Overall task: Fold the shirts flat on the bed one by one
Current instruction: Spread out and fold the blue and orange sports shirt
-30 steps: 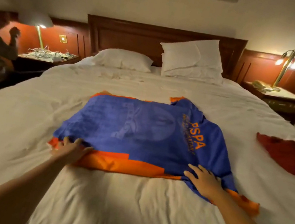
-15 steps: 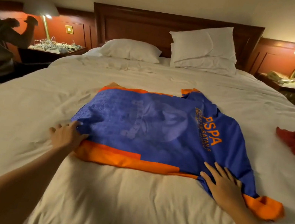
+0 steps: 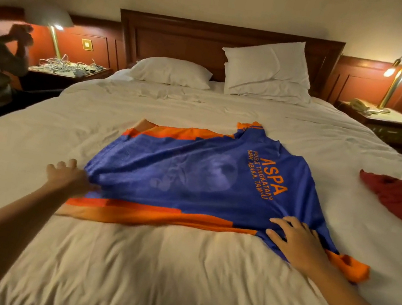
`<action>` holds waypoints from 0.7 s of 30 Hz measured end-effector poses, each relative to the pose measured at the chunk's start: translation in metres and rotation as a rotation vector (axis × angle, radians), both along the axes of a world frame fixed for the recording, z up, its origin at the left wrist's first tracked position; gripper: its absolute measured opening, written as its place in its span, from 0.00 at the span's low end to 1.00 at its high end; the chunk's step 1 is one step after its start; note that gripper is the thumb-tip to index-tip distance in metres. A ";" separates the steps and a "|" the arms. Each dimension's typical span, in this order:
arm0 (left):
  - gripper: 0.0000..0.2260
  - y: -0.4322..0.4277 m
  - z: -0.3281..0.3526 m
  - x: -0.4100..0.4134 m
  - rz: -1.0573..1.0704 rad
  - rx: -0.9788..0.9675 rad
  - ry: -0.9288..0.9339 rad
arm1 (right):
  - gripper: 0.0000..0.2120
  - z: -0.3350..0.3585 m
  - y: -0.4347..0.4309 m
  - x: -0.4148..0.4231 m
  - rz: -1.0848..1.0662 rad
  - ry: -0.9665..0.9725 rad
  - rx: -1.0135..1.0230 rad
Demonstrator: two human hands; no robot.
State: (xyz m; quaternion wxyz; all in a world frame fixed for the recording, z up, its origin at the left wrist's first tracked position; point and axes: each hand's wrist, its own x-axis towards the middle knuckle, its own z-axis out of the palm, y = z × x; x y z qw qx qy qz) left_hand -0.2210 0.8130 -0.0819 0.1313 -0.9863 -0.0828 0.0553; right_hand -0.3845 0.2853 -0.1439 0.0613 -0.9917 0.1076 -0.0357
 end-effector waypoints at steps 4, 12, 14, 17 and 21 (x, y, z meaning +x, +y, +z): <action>0.24 -0.097 -0.034 -0.022 -0.354 -0.425 -0.117 | 0.25 0.012 -0.017 -0.035 -0.047 -0.065 -0.010; 0.29 -0.193 -0.086 -0.051 -0.393 -0.550 0.115 | 0.16 0.038 -0.037 -0.085 0.235 0.033 0.358; 0.29 -0.189 -0.086 -0.050 -0.402 -0.527 0.138 | 0.17 0.054 -0.029 -0.097 0.389 0.165 0.522; 0.29 -0.190 -0.088 -0.051 -0.398 -0.523 0.122 | 0.24 0.076 -0.015 -0.100 0.438 0.063 0.777; 0.28 -0.192 -0.088 -0.055 -0.400 -0.525 0.111 | 0.13 0.077 0.004 -0.092 0.296 -0.049 0.717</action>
